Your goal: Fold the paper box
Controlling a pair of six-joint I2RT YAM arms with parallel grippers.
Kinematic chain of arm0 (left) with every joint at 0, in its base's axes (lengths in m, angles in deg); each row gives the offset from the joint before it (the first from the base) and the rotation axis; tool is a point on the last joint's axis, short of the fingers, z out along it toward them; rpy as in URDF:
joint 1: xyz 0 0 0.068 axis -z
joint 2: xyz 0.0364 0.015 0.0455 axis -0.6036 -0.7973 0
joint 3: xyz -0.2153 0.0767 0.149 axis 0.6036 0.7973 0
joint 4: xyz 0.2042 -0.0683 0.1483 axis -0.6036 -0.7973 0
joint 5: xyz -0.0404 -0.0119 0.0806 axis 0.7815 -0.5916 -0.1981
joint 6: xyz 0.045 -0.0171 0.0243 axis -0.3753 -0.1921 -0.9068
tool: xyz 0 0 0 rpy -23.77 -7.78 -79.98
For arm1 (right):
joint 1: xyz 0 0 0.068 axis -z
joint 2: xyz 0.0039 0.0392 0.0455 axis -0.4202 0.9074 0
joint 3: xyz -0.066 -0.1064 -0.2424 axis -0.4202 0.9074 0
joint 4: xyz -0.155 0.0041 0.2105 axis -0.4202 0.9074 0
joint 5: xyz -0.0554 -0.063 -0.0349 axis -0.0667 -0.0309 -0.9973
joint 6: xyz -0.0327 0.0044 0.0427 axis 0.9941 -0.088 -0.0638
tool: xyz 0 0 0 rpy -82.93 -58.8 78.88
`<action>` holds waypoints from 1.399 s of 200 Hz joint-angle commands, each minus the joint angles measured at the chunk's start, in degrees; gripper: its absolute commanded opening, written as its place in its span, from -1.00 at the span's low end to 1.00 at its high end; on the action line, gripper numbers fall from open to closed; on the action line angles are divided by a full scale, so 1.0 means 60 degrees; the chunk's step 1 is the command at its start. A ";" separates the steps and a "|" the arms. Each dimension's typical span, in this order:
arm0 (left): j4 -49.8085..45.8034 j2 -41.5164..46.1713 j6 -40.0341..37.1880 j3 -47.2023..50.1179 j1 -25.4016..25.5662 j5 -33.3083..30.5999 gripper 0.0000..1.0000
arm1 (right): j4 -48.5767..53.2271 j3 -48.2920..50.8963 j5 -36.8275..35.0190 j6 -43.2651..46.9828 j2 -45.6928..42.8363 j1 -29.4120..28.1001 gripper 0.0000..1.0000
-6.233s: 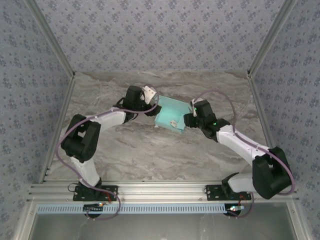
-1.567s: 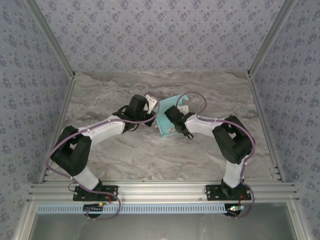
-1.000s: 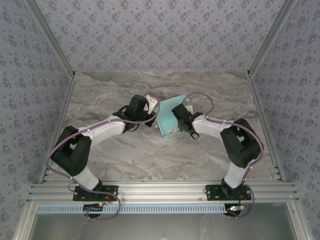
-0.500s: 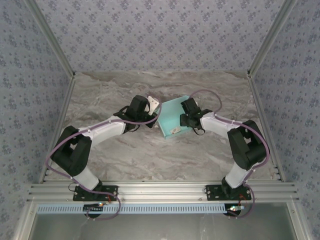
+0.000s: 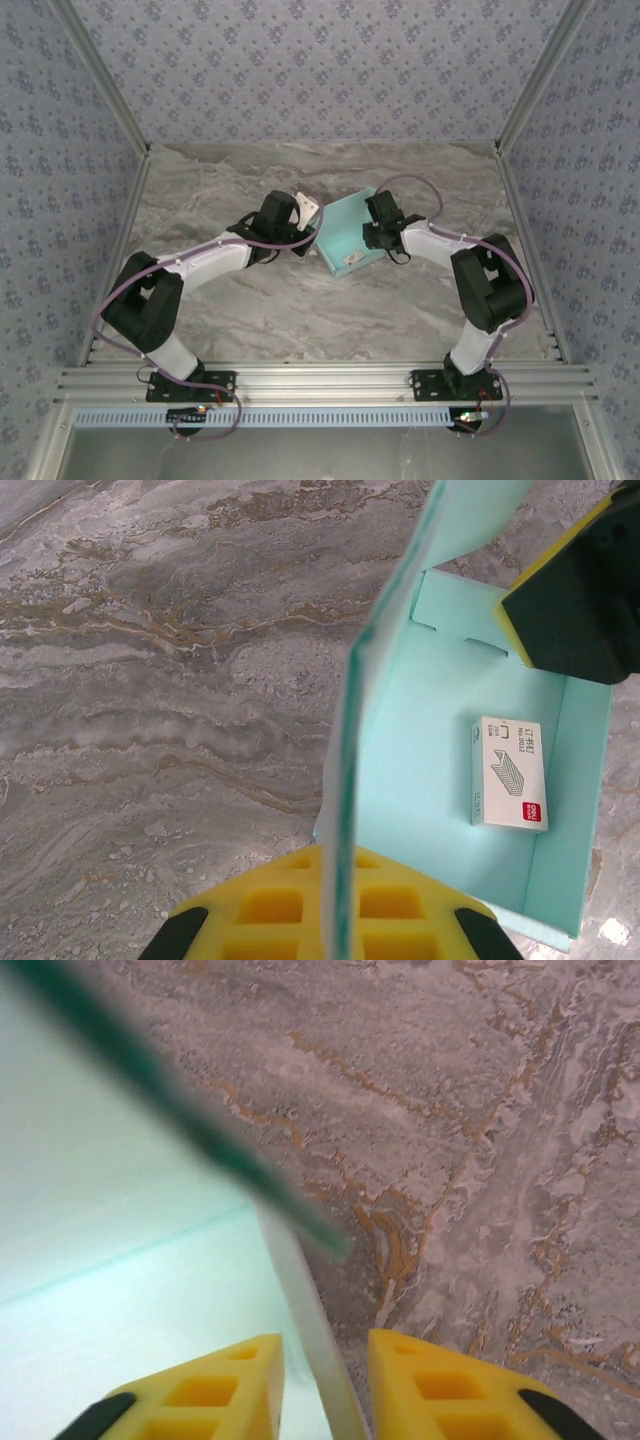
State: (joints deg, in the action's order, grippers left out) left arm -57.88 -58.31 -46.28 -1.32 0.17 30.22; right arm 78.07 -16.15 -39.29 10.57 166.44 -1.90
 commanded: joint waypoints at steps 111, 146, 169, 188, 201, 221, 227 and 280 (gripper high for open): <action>-0.0457 0.0052 -0.0188 0.0106 0.0096 0.0214 -1.00 | 0.0613 -0.0138 -0.1059 0.0819 0.1022 -0.0444 -0.49; -0.0559 0.0095 -0.0143 0.0052 0.0088 -0.0007 -1.00 | 0.0723 0.0078 -0.1446 0.0792 0.1037 -0.0730 -0.57; -0.0626 0.0180 -0.0071 0.0022 0.0064 -0.0147 -1.00 | 0.0725 0.0417 -0.1795 0.0704 0.0851 -0.0999 -0.66; -0.0684 0.0227 -0.0006 -0.0022 0.0014 -0.0208 -1.00 | 0.0896 0.0562 -0.2431 0.0630 0.0724 -0.1354 -0.69; -0.0734 0.0241 0.0009 -0.0061 -0.0001 -0.0237 -1.00 | 0.1127 0.0561 -0.2884 0.0486 0.0716 -0.1614 -0.69; -0.0827 0.0227 -0.0005 -0.0144 -0.0020 -0.0262 -1.00 | 0.1602 0.0456 -0.3702 0.0246 0.0836 -0.2022 -0.69; -0.0841 0.0228 -0.0021 -0.0166 -0.0046 -0.0262 -1.00 | 0.1778 0.0400 -0.3970 0.0162 0.0896 -0.2149 -0.69; -0.0926 0.0180 -0.0020 -0.0229 -0.0057 -0.0247 -1.00 | 0.2477 0.0095 -0.4985 -0.0373 0.1309 -0.2630 -0.73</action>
State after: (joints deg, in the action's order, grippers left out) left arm -59.34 -57.96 -46.24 -1.72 -0.38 27.31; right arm 83.62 -16.35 -68.25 10.71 170.79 -17.48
